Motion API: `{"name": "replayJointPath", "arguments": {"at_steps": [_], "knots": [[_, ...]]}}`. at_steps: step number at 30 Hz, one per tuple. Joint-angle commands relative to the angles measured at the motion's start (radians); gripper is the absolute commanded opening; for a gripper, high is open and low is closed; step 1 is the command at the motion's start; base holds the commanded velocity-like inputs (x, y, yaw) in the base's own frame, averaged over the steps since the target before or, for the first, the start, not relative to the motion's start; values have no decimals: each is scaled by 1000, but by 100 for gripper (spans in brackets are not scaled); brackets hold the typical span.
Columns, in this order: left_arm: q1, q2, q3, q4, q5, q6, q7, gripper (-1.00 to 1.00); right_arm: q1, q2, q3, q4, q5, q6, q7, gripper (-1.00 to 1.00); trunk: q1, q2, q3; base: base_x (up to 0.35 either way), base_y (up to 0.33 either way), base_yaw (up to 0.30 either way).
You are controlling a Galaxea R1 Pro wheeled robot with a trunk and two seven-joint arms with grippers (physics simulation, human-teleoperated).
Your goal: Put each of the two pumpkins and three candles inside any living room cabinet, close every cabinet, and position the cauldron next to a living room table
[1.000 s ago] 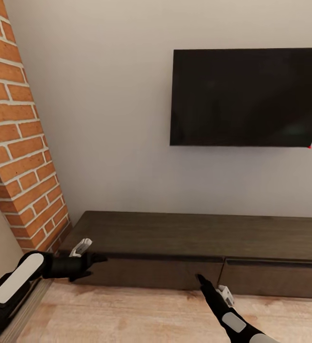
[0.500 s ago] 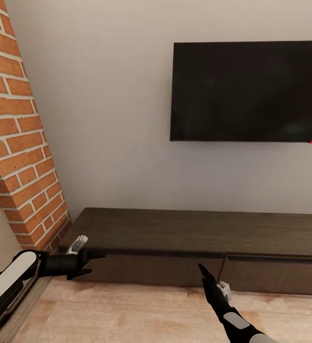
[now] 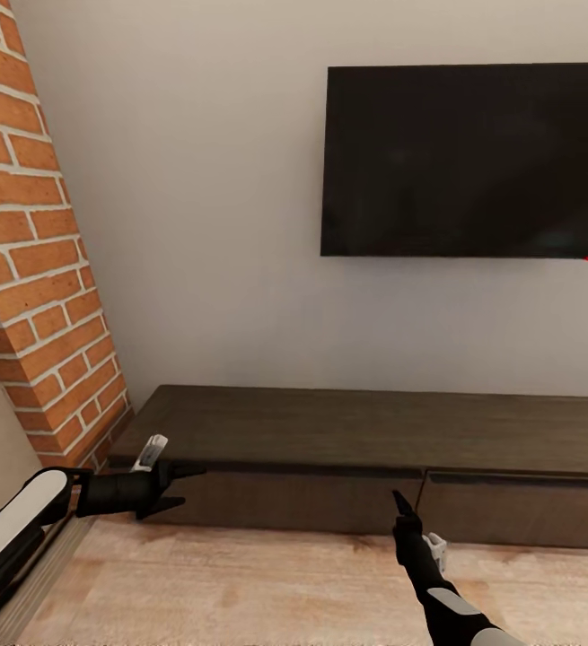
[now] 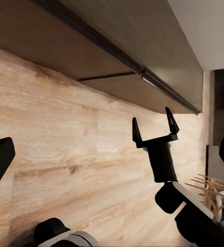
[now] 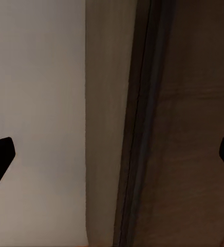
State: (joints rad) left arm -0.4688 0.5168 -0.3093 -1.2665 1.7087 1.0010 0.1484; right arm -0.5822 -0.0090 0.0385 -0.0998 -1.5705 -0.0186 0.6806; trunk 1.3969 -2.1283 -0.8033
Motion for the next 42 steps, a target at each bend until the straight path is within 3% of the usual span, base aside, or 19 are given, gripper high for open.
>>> {"name": "replayJointPath", "arguments": {"at_steps": [1, 6, 14, 28, 34, 42], "knots": [[-1, 0, -3, -6, 16, 0, 8, 100, -1, 0, 4, 1, -5, -2, 15, 100, 4, -8, -4, 0, 0, 0], [-1, -2, -29, -16, 25, -1, 6, 100, -1, 0, 4, 1, -5, -1, 75, 100, 23, -43, -20, 0, 0, 0], [-1, 0, -23, -17, 29, -1, 2, 100, -1, -2, 4, 1, -4, -4, 129, 100, 54, -99, -45, 0, 0, 0], [-1, -3, -24, -20, 31, -1, 0, 100, -1, -3, 5, 0, -4, -11, 151, 100, 107, -197, -89, 0, 0, 0], [-1, -3, -25, -20, 31, -1, 0, 100, -1, -3, 10, 0, -2, -10, 203, 100, 130, -239, -108, 0, 0, 0], [-1, -6, -29, -23, 31, -1, 0, 100, -1, -3, 12, 0, -2, 2, 327, 100, 161, -295, -133, 0, 0, 0]]}}
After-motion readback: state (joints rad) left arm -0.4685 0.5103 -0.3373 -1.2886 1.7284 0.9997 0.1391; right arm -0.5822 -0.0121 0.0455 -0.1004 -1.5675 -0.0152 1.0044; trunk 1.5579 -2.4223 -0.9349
